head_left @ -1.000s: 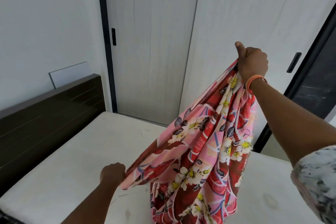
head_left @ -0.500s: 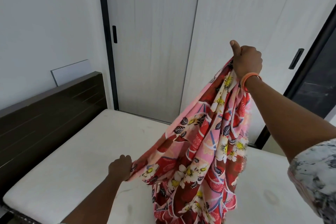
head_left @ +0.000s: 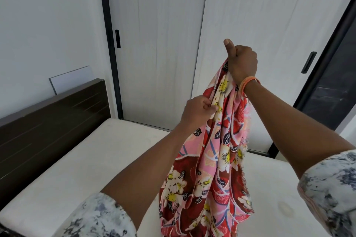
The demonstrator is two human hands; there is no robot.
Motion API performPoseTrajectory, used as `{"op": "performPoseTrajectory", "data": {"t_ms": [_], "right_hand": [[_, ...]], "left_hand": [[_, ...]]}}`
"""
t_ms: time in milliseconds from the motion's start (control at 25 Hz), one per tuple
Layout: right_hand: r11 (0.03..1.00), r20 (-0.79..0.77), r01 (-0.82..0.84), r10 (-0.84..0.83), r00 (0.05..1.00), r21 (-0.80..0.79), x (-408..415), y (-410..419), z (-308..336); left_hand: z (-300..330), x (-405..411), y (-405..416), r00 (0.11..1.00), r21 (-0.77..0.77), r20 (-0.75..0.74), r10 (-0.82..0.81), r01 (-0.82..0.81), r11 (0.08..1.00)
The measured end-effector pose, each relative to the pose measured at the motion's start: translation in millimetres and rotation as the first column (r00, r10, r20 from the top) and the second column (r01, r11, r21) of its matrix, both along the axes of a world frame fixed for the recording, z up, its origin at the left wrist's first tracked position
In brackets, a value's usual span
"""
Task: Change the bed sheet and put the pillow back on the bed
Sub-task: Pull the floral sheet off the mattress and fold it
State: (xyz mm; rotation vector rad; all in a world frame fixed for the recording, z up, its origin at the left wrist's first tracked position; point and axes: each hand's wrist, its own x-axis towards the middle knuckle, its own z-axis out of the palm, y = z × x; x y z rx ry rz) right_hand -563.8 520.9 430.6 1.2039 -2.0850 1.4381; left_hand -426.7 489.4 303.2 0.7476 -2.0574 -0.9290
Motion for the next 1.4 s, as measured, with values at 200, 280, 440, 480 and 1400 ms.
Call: {"op": "performPoseTrajectory", "data": {"t_ms": [200,280,440,480,1400], "right_hand": [[0.996,0.034,-0.033,0.036,0.999,-0.077,-7,8,3],[0.993,0.047,-0.072,0.077,0.996,-0.098,-11,11,3],[0.976,0.111,-0.139,0.158,0.981,-0.167,-18,11,5],[0.972,0.119,-0.154,0.177,0.977,-0.18,-18,10,4],[0.991,-0.137,0.085,-0.07,0.988,0.108,-24,11,-11]], "left_hand": [[-12,-14,-11,0.988,-0.002,-0.029,0.151,-0.151,0.988],[-11,-12,-20,0.999,0.146,-0.031,0.041,-0.036,0.989],[2,-10,-19,0.958,0.614,-0.252,-0.134,0.265,0.743],[5,-12,-16,0.966,0.568,-0.229,-0.122,0.234,0.789],[21,64,-72,0.94,-0.377,0.299,0.161,-0.038,0.926]]}}
